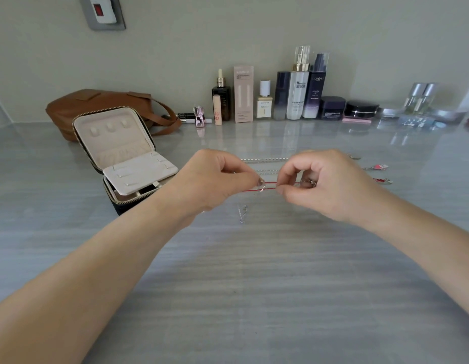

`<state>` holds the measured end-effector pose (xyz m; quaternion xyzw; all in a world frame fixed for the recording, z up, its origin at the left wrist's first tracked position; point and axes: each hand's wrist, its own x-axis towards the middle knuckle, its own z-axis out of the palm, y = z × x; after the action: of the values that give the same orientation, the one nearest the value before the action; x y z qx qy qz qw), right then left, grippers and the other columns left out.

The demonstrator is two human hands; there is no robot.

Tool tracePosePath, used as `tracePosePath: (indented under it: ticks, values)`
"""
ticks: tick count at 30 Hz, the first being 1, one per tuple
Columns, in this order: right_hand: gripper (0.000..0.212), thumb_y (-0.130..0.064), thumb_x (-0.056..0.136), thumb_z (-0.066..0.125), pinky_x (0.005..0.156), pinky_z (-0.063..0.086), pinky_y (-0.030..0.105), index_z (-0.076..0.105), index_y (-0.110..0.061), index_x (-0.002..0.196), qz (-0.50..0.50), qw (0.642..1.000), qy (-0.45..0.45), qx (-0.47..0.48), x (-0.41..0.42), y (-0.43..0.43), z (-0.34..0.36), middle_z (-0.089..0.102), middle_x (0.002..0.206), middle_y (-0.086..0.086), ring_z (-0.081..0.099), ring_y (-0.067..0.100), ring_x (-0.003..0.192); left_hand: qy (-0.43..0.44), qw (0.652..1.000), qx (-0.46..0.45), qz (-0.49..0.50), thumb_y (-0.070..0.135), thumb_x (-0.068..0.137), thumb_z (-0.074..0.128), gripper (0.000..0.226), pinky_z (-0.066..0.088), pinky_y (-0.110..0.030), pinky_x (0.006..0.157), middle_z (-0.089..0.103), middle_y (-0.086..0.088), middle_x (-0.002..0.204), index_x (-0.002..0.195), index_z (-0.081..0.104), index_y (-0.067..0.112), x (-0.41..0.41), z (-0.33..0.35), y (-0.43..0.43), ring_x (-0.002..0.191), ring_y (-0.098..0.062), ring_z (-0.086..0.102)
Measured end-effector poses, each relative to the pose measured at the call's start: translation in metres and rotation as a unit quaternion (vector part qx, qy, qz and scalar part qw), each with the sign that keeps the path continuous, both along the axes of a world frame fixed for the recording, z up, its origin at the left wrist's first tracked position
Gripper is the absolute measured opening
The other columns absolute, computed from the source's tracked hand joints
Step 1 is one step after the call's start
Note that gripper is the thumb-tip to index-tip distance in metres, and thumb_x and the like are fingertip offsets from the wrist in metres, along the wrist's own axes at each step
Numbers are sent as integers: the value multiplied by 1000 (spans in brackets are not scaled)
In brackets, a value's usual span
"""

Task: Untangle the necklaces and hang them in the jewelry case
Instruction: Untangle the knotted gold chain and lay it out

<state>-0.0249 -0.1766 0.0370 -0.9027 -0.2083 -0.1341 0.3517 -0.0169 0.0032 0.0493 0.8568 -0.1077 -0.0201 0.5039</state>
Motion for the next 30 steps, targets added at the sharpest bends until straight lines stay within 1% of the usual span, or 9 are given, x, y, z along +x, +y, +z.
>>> tracePosePath:
  ticks: [4, 6, 8, 10, 14, 20, 25, 27, 30]
  values:
    - [16, -27, 76, 68, 59, 40, 10, 63, -40, 66, 2, 1000, 15, -12, -2, 2, -1, 64, 72, -24, 57, 0, 59, 5, 1000, 4, -19, 18, 80, 68, 15, 17, -12, 35, 37, 8, 42, 65, 70, 21, -2, -3, -2, 33, -6, 21]
    - [10, -29, 75, 67, 67, 47, 18, 66, -37, 68, -3, 1000, 24, -18, -3, 4, -2, 66, 70, -23, 61, -1, 64, 2, 1000, 16, -25, 17, 80, 69, 10, 18, -11, 33, 41, 3, 49, 70, 71, 16, -3, -5, -4, 30, -6, 24]
    - [6, -27, 74, 67, 77, 51, 27, 70, -32, 72, -7, 999, 29, -24, -4, 5, -2, 70, 75, -15, 64, -1, 73, 4, 999, 29, -28, 17, 80, 68, 9, 18, -10, 32, 37, 7, 41, 74, 71, 11, -3, -7, -5, 28, -5, 24]
    - [8, -23, 75, 68, 80, 49, 26, 71, -29, 77, -6, 999, 21, -37, -5, 5, -1, 70, 79, -13, 63, -1, 78, 4, 999, 37, -31, 17, 81, 68, 10, 17, -10, 32, 32, 11, 34, 72, 71, 13, -2, -9, -6, 28, -5, 23]
    - [8, -23, 76, 67, 77, 46, 27, 73, -28, 80, -8, 998, -8, -65, -9, 8, -1, 62, 74, -18, 59, 5, 77, 5, 998, 42, -35, 18, 80, 68, 11, 18, -11, 32, 30, 11, 33, 70, 71, 15, -1, -10, -7, 29, -6, 24]
    - [10, -23, 77, 65, 72, 48, 34, 74, -25, 80, -21, 993, -53, -108, -9, 10, -3, 62, 75, -11, 60, 16, 75, 23, 999, 33, -25, 21, 79, 70, 13, 17, -11, 35, 30, 8, 37, 66, 70, 19, 0, -11, -7, 30, -6, 21]
    - [6, -22, 75, 65, 69, 48, 35, 71, -23, 74, -26, 989, -80, -121, -7, 10, -4, 59, 69, -9, 59, 17, 69, 41, 998, 33, -29, 22, 80, 69, 14, 17, -11, 34, 29, 6, 40, 66, 69, 18, 0, -12, -7, 32, -7, 22]
    - [6, -21, 74, 65, 69, 48, 36, 69, -24, 71, -29, 991, -74, -109, -7, 10, -3, 60, 69, -10, 59, 17, 69, 42, 998, 39, -24, 23, 78, 71, 13, 19, -12, 36, 33, 4, 45, 65, 69, 20, 0, -11, -6, 38, -10, 26]
    - [8, -19, 72, 65, 70, 49, 36, 68, -25, 68, -31, 994, -66, -81, -6, 9, -3, 60, 67, -11, 59, 15, 70, 41, 998, 52, -12, 26, 75, 72, 9, 31, -19, 43, 49, -4, 59, 69, 71, 20, 2, -10, -5, 54, -19, 40]
